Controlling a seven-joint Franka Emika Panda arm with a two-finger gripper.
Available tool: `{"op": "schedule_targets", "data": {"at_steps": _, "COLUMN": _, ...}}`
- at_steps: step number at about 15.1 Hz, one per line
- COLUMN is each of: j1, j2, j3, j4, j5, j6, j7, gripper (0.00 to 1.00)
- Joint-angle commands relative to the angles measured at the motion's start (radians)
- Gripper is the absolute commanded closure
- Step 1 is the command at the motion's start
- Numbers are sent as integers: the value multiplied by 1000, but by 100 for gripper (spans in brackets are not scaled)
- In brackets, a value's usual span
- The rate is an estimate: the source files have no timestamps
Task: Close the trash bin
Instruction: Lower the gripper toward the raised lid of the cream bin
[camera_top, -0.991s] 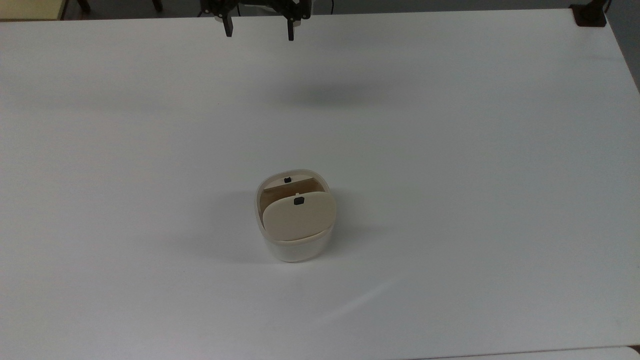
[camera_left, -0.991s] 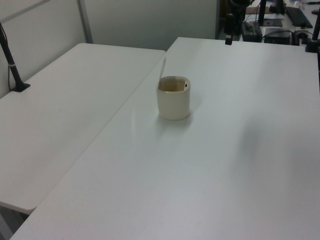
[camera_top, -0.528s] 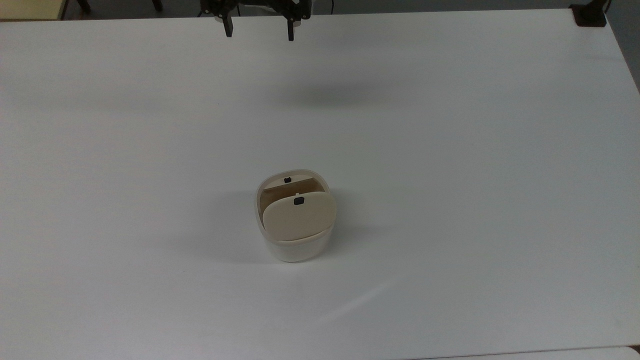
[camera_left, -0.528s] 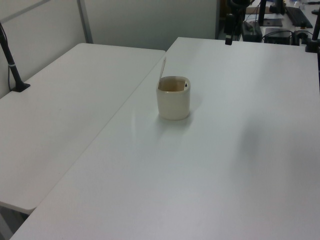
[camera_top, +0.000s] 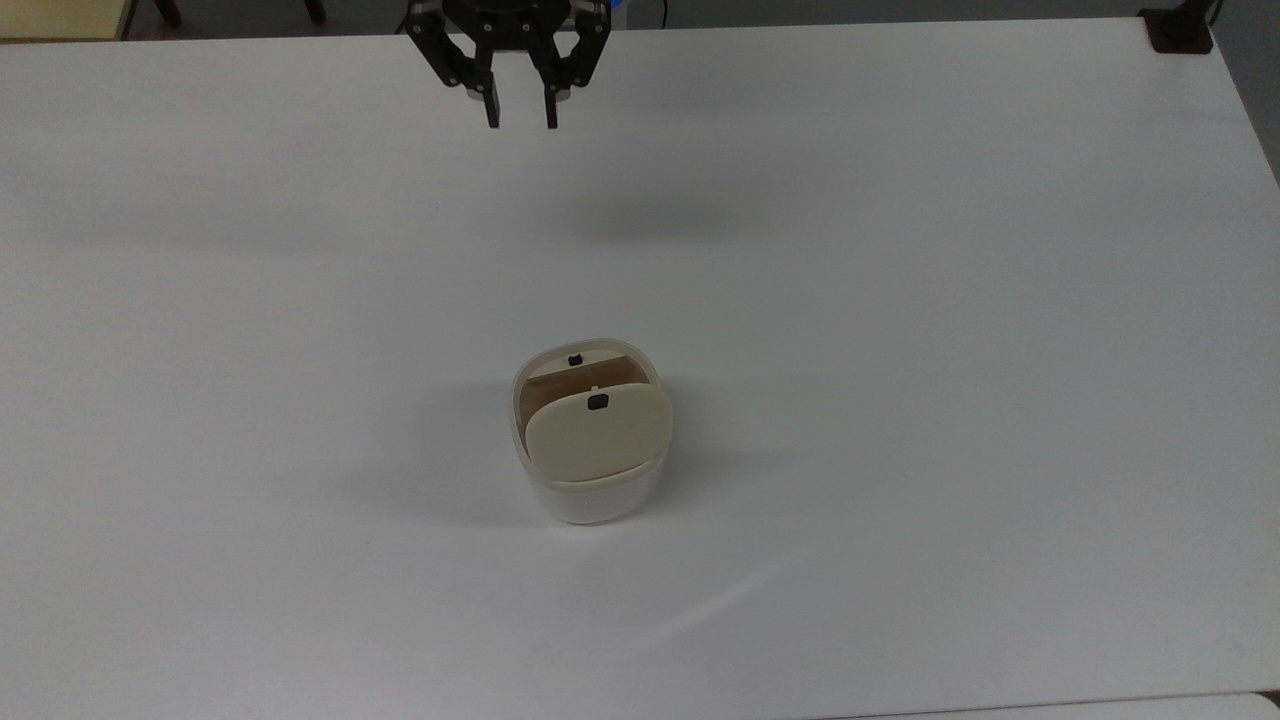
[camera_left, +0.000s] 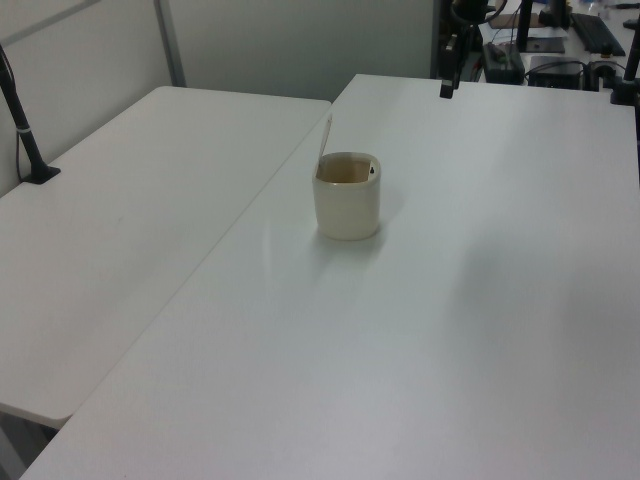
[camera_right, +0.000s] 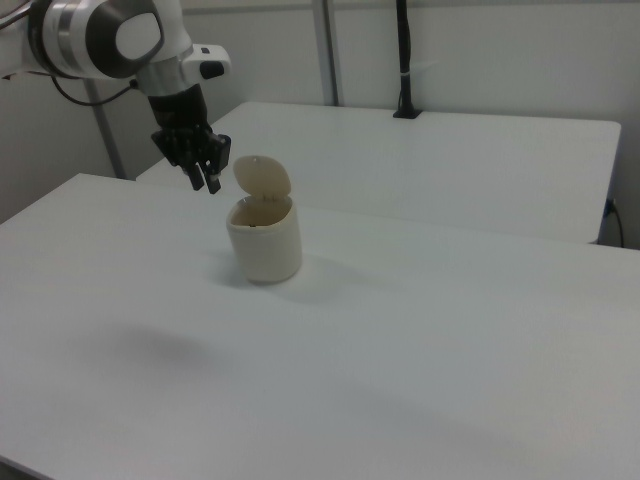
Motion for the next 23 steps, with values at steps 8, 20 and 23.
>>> {"op": "schedule_targets", "data": {"at_steps": 8, "j1": 49, "j2": 204, "j3": -5, "j4": 216, "j5": 36, "j6": 357, "j7": 908, "gripper": 100}}
{"op": "schedule_targets", "data": {"at_steps": 20, "j1": 146, "j2": 399, "j3": -87, "j4": 272, "j5": 28, "j6": 662, "j7": 1152, "gripper": 100}}
{"op": "schedule_targets", "data": {"at_steps": 23, "j1": 146, "j2": 399, "j3": -84, "j4": 263, "j5": 8, "j6": 659, "j7": 1149, "gripper": 100}}
